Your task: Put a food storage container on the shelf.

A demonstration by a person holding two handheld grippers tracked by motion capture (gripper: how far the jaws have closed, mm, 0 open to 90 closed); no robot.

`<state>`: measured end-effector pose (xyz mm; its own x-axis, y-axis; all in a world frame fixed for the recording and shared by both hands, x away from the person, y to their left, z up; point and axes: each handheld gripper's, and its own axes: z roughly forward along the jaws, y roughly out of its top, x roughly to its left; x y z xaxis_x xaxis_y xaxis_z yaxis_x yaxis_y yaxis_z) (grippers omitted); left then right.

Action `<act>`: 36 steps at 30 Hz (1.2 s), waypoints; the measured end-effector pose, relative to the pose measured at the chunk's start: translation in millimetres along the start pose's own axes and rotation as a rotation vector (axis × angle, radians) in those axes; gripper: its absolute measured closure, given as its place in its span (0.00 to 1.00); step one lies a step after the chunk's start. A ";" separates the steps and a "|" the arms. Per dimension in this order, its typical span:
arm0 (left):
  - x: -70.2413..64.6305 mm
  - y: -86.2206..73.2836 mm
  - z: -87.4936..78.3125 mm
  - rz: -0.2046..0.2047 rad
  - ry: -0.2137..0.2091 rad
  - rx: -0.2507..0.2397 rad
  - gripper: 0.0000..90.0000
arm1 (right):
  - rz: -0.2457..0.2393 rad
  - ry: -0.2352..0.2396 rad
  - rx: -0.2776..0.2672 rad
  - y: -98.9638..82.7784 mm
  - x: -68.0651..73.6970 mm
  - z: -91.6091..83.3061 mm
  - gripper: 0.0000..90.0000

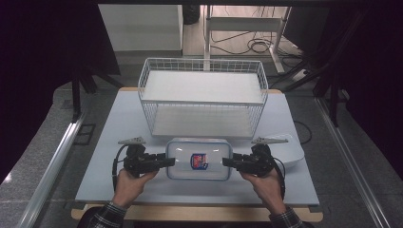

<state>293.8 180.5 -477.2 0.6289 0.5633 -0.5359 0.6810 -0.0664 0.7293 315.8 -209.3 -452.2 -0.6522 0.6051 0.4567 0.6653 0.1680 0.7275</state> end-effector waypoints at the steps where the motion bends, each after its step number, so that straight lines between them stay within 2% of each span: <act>1: 0.0 0.0 0.0 0.000 0.000 0.000 0.59 | 0.000 0.000 0.000 0.0 0.0 0.0 0.55; 13: -16.1 46.1 -20.1 0.070 0.022 -0.041 0.58 | -0.053 0.008 -0.066 39.1 12.8 -14.0 0.55; 18: -16.7 62.8 -23.7 0.077 0.020 -0.061 0.58 | -0.069 0.004 -0.086 54.9 15.5 -17.5 0.55; 28: -20.7 99.0 -32.2 0.087 0.028 -0.093 0.59 | -0.068 0.018 -0.119 86.7 14.3 -21.9 0.55; 36: -26.2 130.4 -37.9 0.114 0.032 -0.111 0.59 | -0.083 0.019 -0.149 114.6 16.0 -30.1 0.55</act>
<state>351.9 188.4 -351.9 0.6861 0.5836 -0.4343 0.5589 -0.0406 0.8283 370.6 -203.8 -346.2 -0.7100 0.5792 0.4004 0.5485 0.0984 0.8303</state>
